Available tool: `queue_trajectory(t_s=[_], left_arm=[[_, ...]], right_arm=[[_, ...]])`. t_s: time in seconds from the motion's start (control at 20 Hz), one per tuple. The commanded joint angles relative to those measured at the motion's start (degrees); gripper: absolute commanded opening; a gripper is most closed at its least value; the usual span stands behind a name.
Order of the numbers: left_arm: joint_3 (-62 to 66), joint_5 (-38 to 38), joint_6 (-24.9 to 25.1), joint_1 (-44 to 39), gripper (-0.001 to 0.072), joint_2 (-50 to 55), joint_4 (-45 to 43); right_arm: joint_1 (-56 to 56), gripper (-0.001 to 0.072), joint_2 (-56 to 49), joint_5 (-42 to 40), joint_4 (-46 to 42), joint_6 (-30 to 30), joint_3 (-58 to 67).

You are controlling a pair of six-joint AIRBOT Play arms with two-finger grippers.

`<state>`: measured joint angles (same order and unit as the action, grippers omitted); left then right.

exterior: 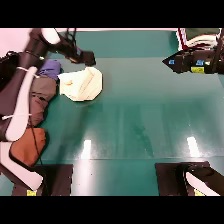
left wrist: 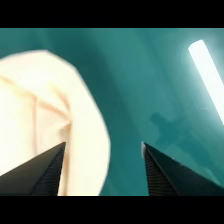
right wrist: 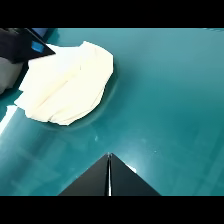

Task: Fold the shirts.

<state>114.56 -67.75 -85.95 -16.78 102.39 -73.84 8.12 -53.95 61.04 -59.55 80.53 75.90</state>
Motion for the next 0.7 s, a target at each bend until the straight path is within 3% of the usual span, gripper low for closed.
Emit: queue_trajectory(t_s=[0.0,0.3,0.35,0.4,0.45,0.55,0.65], left_arm=[[0.0,-0.6,-3.7,0.0,0.0567,7.8,-4.4],[0.0,1.3,-3.7,-1.1,0.0564,12.1,-0.3],[0.2,1.2,-3.7,-1.2,0.0405,12.0,-0.3],[0.4,1.0,-3.7,-1.2,0.0103,11.9,-0.3],[1.1,0.2,-3.7,-1.2,0.002,11.7,-0.4],[3.4,-1.0,-3.6,-1.2,0.002,9.9,-0.9],[3.7,2.6,-3.6,-1.2,0.0019,3.7,-2.4]], right_arm=[[0.0,0.0015,0.0,-0.1,0.0,0.0,0.1],[0.0,0.0015,0.0,-1.3,0.0,0.0,0.1],[0.0,0.0015,0.0,-1.3,0.0,0.0,0.1],[0.0,0.0015,0.0,-1.3,0.0,0.0,0.1],[0.0,0.0015,0.0,-1.3,0.0,0.0,0.1],[0.0,0.0015,0.0,-1.4,0.0,0.0,0.1],[0.0,0.0015,0.0,-1.3,0.0,0.0,1.1]])
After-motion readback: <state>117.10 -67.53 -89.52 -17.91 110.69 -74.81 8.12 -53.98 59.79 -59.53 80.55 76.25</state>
